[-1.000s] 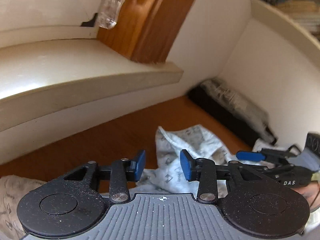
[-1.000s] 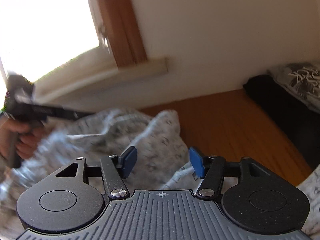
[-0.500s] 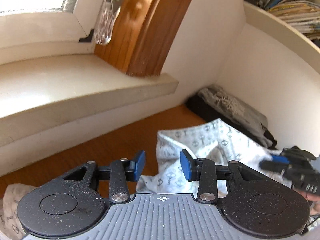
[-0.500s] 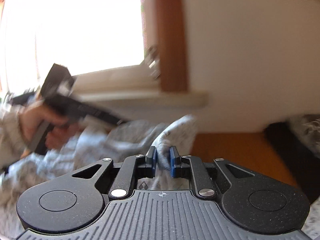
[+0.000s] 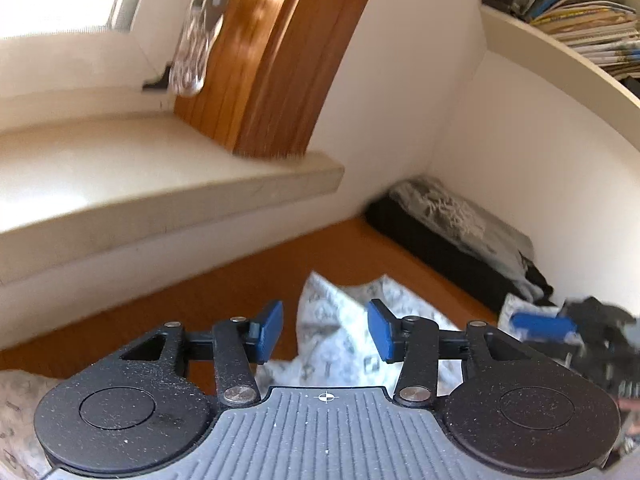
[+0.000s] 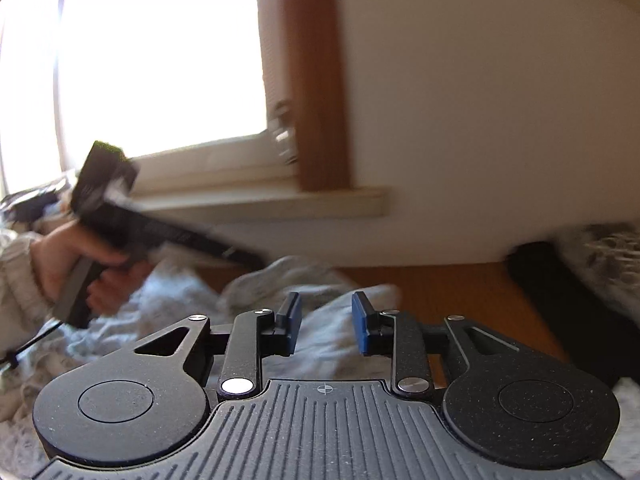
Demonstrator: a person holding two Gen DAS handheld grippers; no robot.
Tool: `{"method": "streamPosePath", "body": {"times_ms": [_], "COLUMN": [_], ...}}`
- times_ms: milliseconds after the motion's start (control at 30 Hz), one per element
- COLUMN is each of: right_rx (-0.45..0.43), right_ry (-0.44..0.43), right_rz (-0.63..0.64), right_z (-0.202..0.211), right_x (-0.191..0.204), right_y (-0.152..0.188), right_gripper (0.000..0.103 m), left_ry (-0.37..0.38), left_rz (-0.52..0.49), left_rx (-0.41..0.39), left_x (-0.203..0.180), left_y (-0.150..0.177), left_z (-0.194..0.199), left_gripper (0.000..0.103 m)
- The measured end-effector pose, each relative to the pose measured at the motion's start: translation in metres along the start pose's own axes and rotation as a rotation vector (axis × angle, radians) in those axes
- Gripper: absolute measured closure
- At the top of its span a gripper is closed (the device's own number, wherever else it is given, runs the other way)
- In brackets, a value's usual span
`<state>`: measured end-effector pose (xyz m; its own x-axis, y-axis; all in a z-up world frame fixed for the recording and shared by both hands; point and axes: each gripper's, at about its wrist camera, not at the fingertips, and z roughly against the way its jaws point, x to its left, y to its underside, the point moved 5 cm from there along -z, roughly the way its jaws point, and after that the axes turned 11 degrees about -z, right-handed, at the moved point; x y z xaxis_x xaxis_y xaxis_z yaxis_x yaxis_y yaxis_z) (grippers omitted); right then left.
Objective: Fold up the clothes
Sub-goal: 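Grasp the sheet edge with the left tool while the right tool reaches toward it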
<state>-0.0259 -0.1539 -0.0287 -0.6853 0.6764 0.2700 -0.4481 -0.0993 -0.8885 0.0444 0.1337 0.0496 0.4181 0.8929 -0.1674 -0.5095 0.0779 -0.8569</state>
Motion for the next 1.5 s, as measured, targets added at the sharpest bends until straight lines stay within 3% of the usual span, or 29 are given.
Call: {"method": "streamPosePath", "body": {"times_ms": [67,100,133,167,200,233,267,300,400,567,633,767,800,867,900,1100,1133,1200,1233,1267,1400,1500], "right_rx": [0.051,0.077,0.103,0.118,0.132,0.129,0.124,0.095,0.019,-0.002,0.016,-0.006,-0.011,0.004,0.012,0.078,0.082,0.112,0.128,0.115,0.041,0.068], "right_ry": [0.003,0.005,0.019,0.046,0.075,0.081,0.082,0.088,0.101,0.254,0.265,0.165,0.126,0.075,0.05,0.001,0.013,0.041,0.055,0.066,0.12,0.179], "right_rz": [0.008,0.011,0.018,0.031,0.044,0.04,0.033,0.037,0.011,-0.069,-0.099,-0.106,-0.096,-0.065,-0.049,0.02,0.026,0.034,0.038,0.034,-0.047,-0.09], "right_z": [-0.017,-0.026,-0.035,-0.041,-0.047,-0.046,-0.043,-0.036,-0.006,0.024,0.029,0.032,0.032,0.026,0.024,-0.016,-0.021,-0.026,-0.028,-0.025,0.005,0.02], "right_x": [0.009,0.013,0.015,0.015,0.014,0.011,0.008,0.005,-0.009,-0.062,-0.075,-0.064,-0.056,-0.039,-0.03,0.009,0.011,0.009,0.007,0.004,-0.027,-0.056], "right_y": [0.008,0.011,0.016,0.019,0.023,0.024,0.024,0.022,0.014,0.012,0.016,0.023,0.024,0.027,0.028,0.036,0.037,0.04,0.042,0.041,0.031,0.034], "right_gripper": [0.063,0.06,0.054,0.054,0.057,0.067,0.089,0.095,0.098,0.099,0.099,0.094,0.091,0.075,0.075,0.057,0.057,0.067,0.082,0.091,0.093,0.093], "left_ry": [-0.029,-0.033,-0.036,-0.038,-0.036,-0.026,-0.025,-0.024,-0.013,0.04,0.068,0.09,0.091,0.088,0.089,0.098,0.107,0.112,0.107,0.103,0.111,0.099], "left_rz": [-0.026,-0.031,-0.038,-0.058,-0.078,-0.098,-0.113,-0.129,-0.164,-0.213,-0.228,-0.25,-0.255,-0.261,-0.26,-0.233,-0.223,-0.214,-0.222,-0.231,-0.236,-0.249], "left_rx": [-0.037,-0.041,-0.043,-0.032,-0.021,-0.016,-0.018,-0.02,-0.04,-0.023,0.004,0.069,0.079,0.091,0.099,0.106,0.107,0.103,0.086,0.06,0.026,0.029], "left_x": [-0.006,-0.008,-0.011,-0.015,-0.019,-0.023,-0.027,-0.03,-0.043,-0.07,-0.081,-0.096,-0.099,-0.102,-0.103,-0.1,-0.099,-0.097,-0.097,-0.098,-0.101,-0.102], "left_y": [-0.003,-0.003,-0.003,-0.002,-0.001,-0.001,0.0,0.0,-0.001,-0.001,0.0,0.009,0.012,0.016,0.018,0.022,0.021,0.02,0.019,0.018,0.013,0.012], "left_z": [0.005,0.006,0.007,0.007,0.007,0.007,0.009,0.011,0.017,0.013,0.004,-0.017,-0.02,-0.026,-0.029,-0.035,-0.035,-0.035,-0.034,-0.03,-0.023,-0.023], "left_gripper": [0.057,0.079,0.093,0.1,0.099,0.099,0.099,0.099,0.099,0.096,0.096,0.096,0.096,0.096,0.096,0.096,0.096,0.096,0.096,0.096,0.096,0.095]}}
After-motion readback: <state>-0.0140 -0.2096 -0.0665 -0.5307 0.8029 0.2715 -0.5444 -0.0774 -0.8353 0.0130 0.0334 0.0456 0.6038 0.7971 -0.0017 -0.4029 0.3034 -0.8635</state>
